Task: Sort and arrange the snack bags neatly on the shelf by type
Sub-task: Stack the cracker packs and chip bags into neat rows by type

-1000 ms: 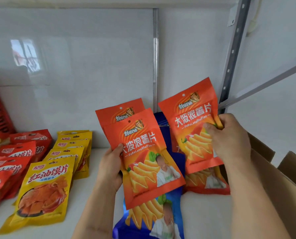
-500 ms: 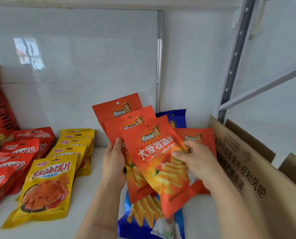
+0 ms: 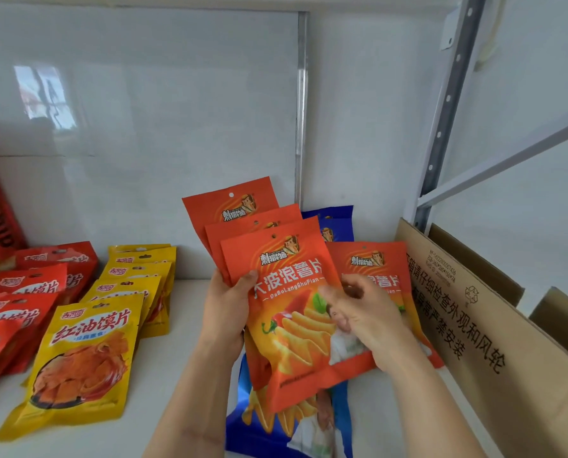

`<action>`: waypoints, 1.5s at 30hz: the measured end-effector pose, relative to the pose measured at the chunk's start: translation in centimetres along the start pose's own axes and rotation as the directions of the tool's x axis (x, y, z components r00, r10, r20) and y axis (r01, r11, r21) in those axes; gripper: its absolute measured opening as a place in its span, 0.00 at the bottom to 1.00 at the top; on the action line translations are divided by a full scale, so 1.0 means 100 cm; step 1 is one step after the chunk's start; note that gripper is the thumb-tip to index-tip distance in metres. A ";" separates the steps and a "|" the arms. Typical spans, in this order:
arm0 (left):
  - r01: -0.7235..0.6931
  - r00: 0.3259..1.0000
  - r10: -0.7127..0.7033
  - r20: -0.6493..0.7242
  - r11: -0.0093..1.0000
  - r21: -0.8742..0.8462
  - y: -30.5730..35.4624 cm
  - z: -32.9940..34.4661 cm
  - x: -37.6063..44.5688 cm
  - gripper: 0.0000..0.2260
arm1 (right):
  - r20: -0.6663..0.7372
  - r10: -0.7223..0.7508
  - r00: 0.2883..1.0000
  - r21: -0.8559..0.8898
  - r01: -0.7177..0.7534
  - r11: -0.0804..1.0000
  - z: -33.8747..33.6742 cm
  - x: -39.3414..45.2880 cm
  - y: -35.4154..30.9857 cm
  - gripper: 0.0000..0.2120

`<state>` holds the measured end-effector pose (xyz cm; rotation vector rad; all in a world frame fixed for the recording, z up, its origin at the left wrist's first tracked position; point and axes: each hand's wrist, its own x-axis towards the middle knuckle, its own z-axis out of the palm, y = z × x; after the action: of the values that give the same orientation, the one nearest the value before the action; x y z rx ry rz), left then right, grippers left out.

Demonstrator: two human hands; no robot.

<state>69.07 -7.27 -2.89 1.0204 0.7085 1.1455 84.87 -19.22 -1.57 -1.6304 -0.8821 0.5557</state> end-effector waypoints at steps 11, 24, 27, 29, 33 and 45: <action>-0.023 1.000 0.023 0.015 1.000 -0.005 -0.007 -0.001 0.004 0.17 | -0.472 0.114 0.874 -0.347 -0.303 0.888 -0.034 0.027 0.048 0.30; -0.079 0.997 0.079 -0.017 0.997 -0.001 -0.004 -0.004 0.008 0.15 | -0.500 -0.200 0.842 -0.289 0.055 0.956 -0.050 0.025 0.009 0.09; -0.108 0.993 0.108 -0.041 0.994 0.005 -0.004 -0.005 0.009 0.15 | -0.525 -0.328 0.785 -0.282 0.203 0.938 -0.061 0.019 -0.016 0.10; -0.126 0.991 0.126 -0.049 0.992 0.011 -0.003 -0.004 0.009 0.15 | -0.535 -0.358 0.765 -0.272 0.245 0.930 -0.067 0.015 -0.031 0.11; -0.162 0.982 0.163 -0.092 0.987 0.013 -0.002 -0.004 0.009 0.17 | -0.586 -0.402 0.704 -0.224 0.336 0.915 -0.076 0.006 -0.051 0.12; -0.161 0.982 0.154 -0.106 0.985 -0.057 0.004 0.002 0.004 0.09 | 0.096 -0.134 0.986 -0.213 0.152 0.965 -0.021 0.002 -0.023 0.07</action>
<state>69.24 -6.95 -2.46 0.9818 0.6742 1.3573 86.05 -20.16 1.18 -1.7344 -1.1453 0.4368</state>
